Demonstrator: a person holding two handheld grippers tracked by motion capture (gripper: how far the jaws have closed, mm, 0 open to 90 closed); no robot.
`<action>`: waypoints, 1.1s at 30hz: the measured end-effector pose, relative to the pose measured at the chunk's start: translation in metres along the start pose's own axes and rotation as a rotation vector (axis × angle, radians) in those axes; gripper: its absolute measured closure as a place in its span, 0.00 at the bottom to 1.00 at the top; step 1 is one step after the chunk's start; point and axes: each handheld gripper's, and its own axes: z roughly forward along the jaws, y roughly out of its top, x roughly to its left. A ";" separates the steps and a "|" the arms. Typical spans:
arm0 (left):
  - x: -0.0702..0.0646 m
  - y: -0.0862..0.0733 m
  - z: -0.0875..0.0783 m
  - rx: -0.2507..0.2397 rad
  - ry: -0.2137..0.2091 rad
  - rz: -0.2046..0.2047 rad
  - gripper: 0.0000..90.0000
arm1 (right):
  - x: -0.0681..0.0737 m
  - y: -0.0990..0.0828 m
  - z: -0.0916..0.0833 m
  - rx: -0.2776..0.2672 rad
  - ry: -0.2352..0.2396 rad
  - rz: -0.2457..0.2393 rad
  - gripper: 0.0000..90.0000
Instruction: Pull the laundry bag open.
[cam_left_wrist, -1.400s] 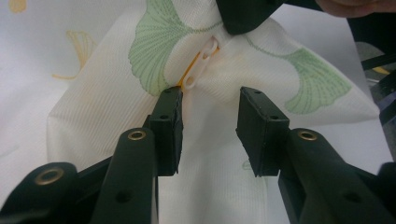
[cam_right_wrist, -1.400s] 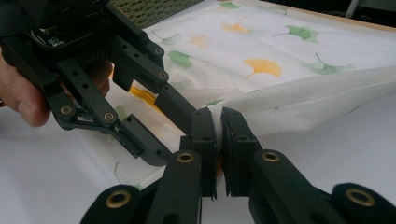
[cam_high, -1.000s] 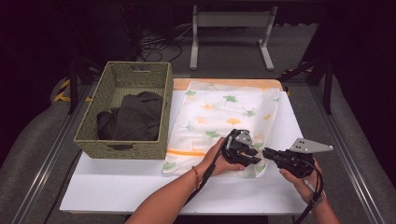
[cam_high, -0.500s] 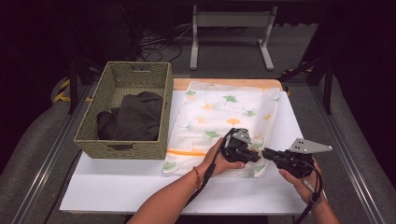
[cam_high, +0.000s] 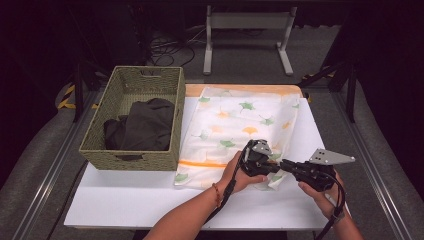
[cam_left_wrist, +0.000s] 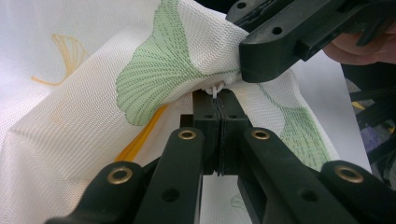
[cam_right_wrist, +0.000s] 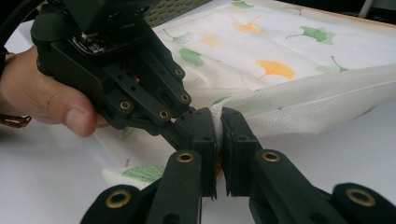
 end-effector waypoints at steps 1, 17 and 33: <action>0.000 0.000 0.000 0.000 0.000 0.000 1.00 | 0.000 0.000 0.000 -0.001 0.001 0.002 0.95; 0.000 0.002 -0.006 0.047 0.053 0.018 1.00 | 0.002 -0.001 -0.001 0.009 -0.036 -0.004 0.95; 0.009 -0.006 -0.018 0.087 0.097 -0.004 1.00 | -0.001 -0.007 -0.006 0.006 -0.060 0.008 0.96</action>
